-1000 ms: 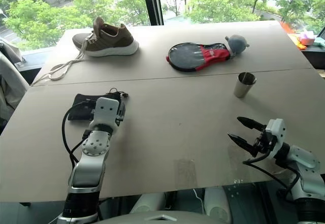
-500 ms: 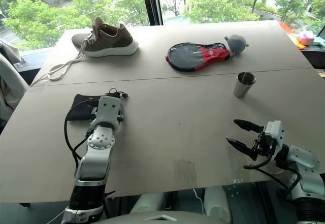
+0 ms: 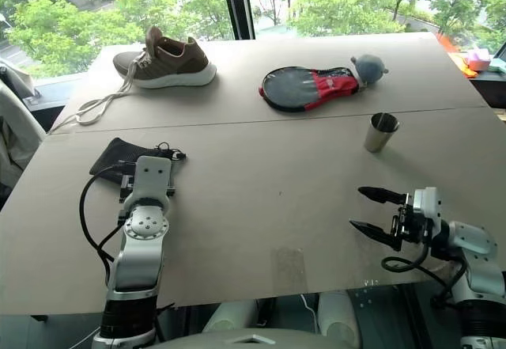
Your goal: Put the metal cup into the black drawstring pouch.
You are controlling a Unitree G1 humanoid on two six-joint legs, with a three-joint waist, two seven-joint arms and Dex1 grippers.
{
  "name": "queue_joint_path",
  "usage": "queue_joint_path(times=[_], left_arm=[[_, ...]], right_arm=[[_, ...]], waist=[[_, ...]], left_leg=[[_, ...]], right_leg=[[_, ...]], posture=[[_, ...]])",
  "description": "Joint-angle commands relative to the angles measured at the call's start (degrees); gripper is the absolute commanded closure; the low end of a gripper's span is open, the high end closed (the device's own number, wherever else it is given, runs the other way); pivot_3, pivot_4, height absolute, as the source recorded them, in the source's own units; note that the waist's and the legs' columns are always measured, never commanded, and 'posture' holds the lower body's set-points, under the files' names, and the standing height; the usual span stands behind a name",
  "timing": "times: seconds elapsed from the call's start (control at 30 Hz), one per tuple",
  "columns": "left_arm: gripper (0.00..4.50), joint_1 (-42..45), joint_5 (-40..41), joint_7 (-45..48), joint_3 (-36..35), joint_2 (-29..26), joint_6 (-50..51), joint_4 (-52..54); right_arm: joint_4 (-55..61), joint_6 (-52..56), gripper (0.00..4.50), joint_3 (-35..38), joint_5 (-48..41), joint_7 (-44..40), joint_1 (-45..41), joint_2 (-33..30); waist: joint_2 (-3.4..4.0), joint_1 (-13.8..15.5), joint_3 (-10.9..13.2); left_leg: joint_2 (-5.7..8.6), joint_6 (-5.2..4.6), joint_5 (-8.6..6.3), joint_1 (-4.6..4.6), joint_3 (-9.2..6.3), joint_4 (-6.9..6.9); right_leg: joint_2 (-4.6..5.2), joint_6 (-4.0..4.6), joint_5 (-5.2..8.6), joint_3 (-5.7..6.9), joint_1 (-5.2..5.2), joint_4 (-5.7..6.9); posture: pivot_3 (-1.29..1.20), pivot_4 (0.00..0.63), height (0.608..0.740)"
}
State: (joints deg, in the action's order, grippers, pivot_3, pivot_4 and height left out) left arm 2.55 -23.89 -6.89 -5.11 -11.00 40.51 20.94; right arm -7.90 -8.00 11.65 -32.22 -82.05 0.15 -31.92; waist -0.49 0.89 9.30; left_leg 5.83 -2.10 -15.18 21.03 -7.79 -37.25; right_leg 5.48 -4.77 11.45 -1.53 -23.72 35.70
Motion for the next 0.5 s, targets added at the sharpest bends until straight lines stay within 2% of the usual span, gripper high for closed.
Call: queue_joint_path(times=[0.03, 0.33, 0.5], left_arm=[[1.20, -0.79, -2.25, -1.66, -1.69, -0.90, -0.59, 3.97], [1.20, -1.49, -2.52, -1.27, -3.24, -2.34, -1.10, 2.04], [1.20, -0.43, -1.53, -0.47, -3.49, -4.54, -3.40, -2.44]], right_arm=[[-0.41, -0.78, 0.81, 0.36, -1.25, -1.29, -0.62, -0.01], [-2.15, -1.03, 0.81, 0.37, -1.23, -1.64, -1.83, 0.41], [-2.22, -1.17, 0.81, 0.51, -1.21, -1.24, -1.90, 1.05]], waist=[[0.00, 0.00, 0.00], [0.00, -0.03, 0.00], [0.01, -0.02, 0.00]], left_leg=[[0.00, 0.00, 0.00, 0.00, 0.00, 0.00], [0.00, 0.01, 0.00, -0.01, 0.00, 0.00], [0.00, 0.01, 0.00, -0.01, -0.01, 0.00]], right_leg=[[0.00, 0.00, 0.00, 0.00, 0.00, 0.00], [0.00, 0.00, 0.00, 0.00, 0.00, 0.00], [-0.01, 0.01, 0.00, 0.01, 0.00, 0.01]], posture=[[0.00, 0.150, 0.740], [0.00, 0.150, 0.740], [0.00, 0.150, 0.740]])
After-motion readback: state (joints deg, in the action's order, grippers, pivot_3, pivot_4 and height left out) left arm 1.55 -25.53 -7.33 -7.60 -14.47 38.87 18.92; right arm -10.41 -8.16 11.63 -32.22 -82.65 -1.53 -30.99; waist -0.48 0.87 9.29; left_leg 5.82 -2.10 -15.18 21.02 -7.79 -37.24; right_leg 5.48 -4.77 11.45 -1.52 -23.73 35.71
